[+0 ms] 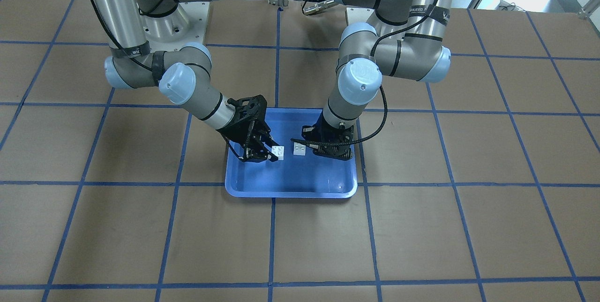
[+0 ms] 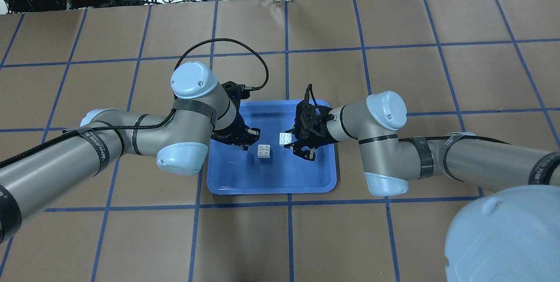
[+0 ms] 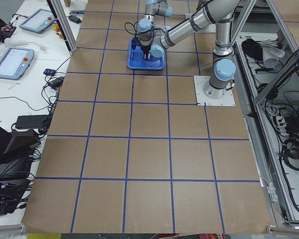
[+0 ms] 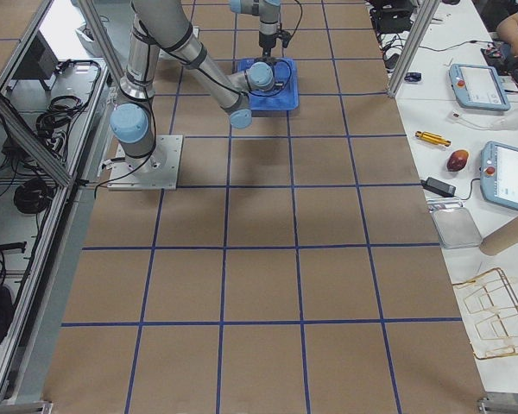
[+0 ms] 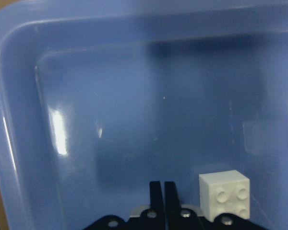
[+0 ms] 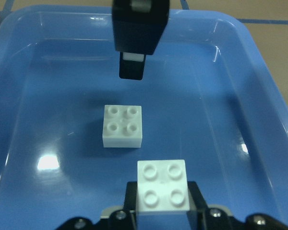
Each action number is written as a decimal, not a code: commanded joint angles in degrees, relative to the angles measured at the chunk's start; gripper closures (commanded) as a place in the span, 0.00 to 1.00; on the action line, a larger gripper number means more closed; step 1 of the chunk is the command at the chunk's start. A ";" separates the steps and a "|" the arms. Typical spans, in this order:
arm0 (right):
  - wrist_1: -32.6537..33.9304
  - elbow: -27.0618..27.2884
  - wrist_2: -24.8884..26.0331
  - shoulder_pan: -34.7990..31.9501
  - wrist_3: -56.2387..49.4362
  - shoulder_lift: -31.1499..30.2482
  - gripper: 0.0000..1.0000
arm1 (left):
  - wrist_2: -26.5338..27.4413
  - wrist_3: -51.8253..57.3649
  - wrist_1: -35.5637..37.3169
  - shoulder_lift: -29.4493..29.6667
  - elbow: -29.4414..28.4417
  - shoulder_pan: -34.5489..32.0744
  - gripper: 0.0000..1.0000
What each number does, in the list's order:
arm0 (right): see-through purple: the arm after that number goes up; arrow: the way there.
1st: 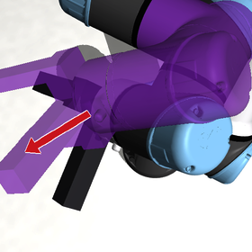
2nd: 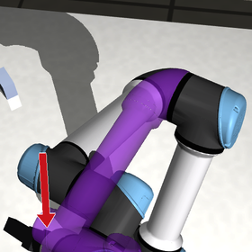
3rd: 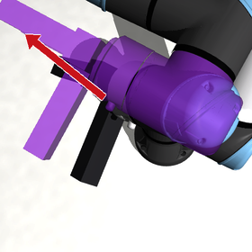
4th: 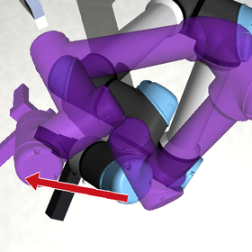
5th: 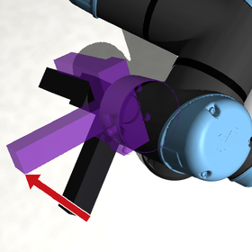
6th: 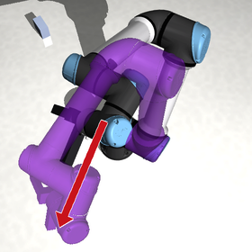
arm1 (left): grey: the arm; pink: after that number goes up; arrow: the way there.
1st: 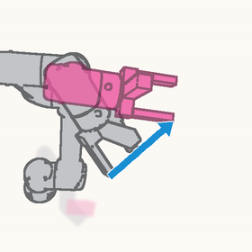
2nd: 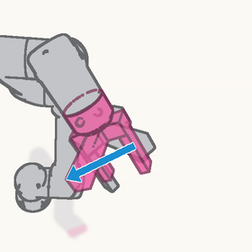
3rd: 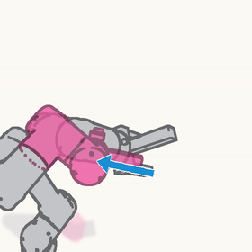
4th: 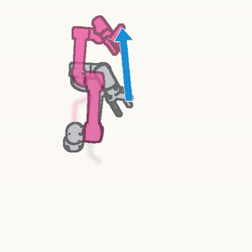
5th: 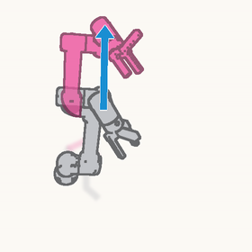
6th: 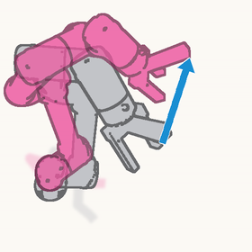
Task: Assemble white blocks and place on blue tray
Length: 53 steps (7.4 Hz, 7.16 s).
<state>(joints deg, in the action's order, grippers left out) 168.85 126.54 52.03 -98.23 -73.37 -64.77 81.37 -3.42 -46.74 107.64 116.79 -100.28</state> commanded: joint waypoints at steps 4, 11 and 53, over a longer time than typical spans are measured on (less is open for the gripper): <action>0.34 0.73 0.09 -0.47 1.73 0.08 1.00 | -1.03 -4.30 -1.16 1.08 -1.13 -0.70 1.00; 1.04 0.64 0.35 -2.23 2.97 1.65 1.00 | -2.70 -8.26 -0.98 1.61 -0.78 -1.05 1.00; -41.47 -24.35 17.80 3.92 53.44 -10.82 0.00 | 8.06 6.79 -33.65 -8.30 -21.77 11.65 0.54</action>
<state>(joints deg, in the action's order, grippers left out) 141.35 109.38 64.79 -94.52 -27.46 -75.04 85.44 -3.02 -74.35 101.61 97.62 -92.64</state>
